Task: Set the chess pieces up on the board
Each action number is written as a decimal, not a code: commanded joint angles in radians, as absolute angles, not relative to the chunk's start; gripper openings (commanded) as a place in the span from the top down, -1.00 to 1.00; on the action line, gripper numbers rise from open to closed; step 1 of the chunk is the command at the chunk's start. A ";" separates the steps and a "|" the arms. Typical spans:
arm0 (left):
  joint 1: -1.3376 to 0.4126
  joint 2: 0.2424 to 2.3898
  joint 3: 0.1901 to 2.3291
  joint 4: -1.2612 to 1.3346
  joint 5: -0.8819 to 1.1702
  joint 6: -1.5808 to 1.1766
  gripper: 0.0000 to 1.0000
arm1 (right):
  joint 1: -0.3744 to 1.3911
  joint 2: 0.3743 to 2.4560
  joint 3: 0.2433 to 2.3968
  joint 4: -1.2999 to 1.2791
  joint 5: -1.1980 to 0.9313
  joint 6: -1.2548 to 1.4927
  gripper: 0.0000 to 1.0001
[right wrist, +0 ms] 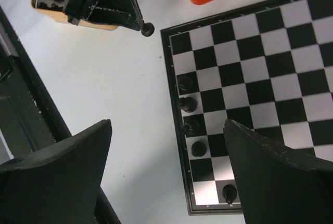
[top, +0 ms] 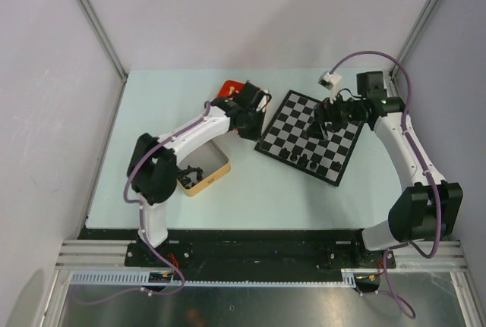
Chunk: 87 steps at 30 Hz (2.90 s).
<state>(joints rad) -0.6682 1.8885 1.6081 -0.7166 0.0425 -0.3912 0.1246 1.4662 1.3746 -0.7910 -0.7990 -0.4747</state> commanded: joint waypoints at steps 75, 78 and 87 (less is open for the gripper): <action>-0.726 2.365 2.187 -0.862 -0.051 -0.314 0.36 | -0.032 1.384 1.304 -0.678 -0.893 -0.373 -0.88; -0.726 2.353 2.198 -0.862 -0.049 -0.331 0.30 | -0.032 1.382 1.305 -0.680 -0.891 -0.374 -0.89; -0.715 2.212 2.255 -0.858 -0.060 -0.371 -0.23 | -0.017 1.374 1.304 -0.693 -0.907 -0.399 -0.90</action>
<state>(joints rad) -0.7197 2.3524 2.2032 -0.8646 -0.0479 -0.3328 -0.0277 1.3998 1.3056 -0.7048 -0.8772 -0.3851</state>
